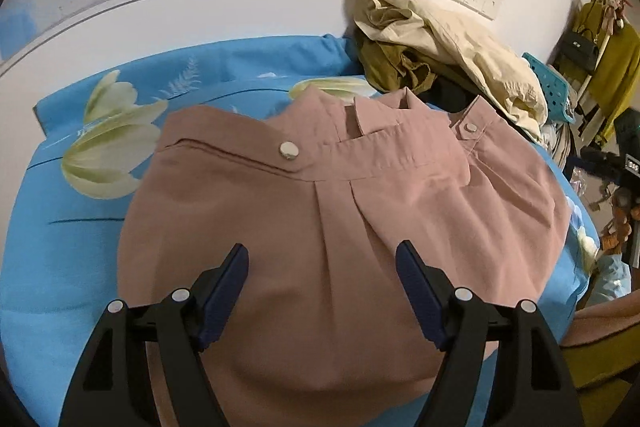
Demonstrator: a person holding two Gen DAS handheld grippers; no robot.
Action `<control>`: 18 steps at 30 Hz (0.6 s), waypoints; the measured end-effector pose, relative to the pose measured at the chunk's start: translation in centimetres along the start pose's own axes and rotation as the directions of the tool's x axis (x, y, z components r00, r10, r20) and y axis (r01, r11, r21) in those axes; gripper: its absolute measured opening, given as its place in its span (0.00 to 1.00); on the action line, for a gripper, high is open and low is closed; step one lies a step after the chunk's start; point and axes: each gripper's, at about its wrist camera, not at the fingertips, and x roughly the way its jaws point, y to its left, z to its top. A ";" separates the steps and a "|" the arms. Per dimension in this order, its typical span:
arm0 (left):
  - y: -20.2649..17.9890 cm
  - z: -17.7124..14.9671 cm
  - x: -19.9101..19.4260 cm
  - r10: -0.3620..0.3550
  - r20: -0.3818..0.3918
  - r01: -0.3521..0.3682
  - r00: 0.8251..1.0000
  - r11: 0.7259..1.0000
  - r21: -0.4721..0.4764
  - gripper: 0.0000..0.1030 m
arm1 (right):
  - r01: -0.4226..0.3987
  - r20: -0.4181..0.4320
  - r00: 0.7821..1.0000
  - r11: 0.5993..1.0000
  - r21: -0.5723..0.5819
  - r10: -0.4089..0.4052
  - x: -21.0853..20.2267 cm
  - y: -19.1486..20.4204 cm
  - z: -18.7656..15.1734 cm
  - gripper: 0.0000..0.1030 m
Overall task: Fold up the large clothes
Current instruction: 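Press the folded pink jacket flat with both grippers near its buttoned tab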
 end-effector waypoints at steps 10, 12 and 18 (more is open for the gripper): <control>-3.1 1.5 3.7 -0.004 -0.077 0.013 0.997 0.993 0.119 0.65 | 0.051 -0.132 0.985 0.919 -0.390 -0.111 12.4 8.8 0.4 0.79; -2.8 1.7 5.1 0.031 -0.101 -0.018 0.994 0.993 0.119 0.50 | 0.084 -0.149 0.976 0.907 -0.412 -0.158 14.4 8.7 0.4 0.59; -0.9 3.3 6.8 0.077 -0.098 -0.074 0.992 0.997 0.032 0.03 | 0.073 -0.139 0.980 0.914 -0.398 -0.139 15.2 8.6 0.5 0.06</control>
